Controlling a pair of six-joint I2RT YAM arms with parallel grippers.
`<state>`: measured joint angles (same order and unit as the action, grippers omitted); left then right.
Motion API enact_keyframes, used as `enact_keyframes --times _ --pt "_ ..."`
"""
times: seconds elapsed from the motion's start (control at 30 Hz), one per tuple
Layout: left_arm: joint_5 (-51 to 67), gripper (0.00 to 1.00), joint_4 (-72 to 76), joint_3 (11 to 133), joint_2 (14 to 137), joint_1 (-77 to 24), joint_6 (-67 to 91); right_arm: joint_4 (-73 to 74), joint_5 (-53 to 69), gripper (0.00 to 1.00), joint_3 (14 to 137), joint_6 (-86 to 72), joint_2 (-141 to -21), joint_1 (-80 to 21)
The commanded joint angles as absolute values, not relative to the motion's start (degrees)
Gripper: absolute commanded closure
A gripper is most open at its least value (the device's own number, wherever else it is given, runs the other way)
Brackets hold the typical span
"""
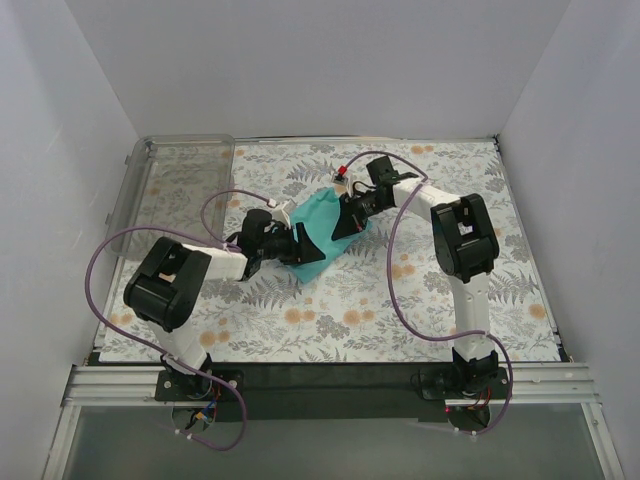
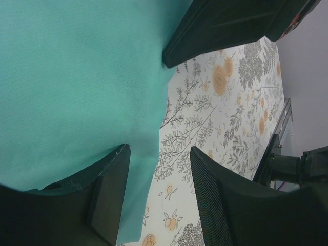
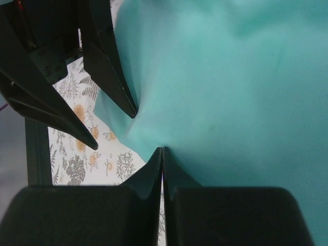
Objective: Fold and stack the t-shirts
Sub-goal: Fold the tshirt
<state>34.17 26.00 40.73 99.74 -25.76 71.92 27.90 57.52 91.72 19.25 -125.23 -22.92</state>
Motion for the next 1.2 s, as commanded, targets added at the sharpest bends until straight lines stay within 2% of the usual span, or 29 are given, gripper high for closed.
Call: enact_keyframes --times 0.0,0.37,0.7,0.9,1.17 --pt "34.28 0.53 26.02 42.01 99.58 -26.10 71.20 25.23 54.68 0.96 91.67 15.82 -126.82 -20.84" --pt "30.94 0.53 19.78 41.13 98.97 -26.19 66.80 25.66 50.89 0.99 89.47 16.17 -129.99 -14.59" --pt "22.59 0.48 15.91 44.91 88.86 -24.88 61.70 27.95 60.46 0.96 91.23 19.95 -122.79 -14.06" --pt "25.31 0.48 15.03 49.13 94.48 -21.01 63.72 27.51 66.44 0.95 91.14 19.86 -120.76 -14.24" --pt "29.61 0.48 19.77 50.62 99.93 -17.32 67.32 24.45 64.52 0.94 94.12 15.75 -124.36 -17.22"
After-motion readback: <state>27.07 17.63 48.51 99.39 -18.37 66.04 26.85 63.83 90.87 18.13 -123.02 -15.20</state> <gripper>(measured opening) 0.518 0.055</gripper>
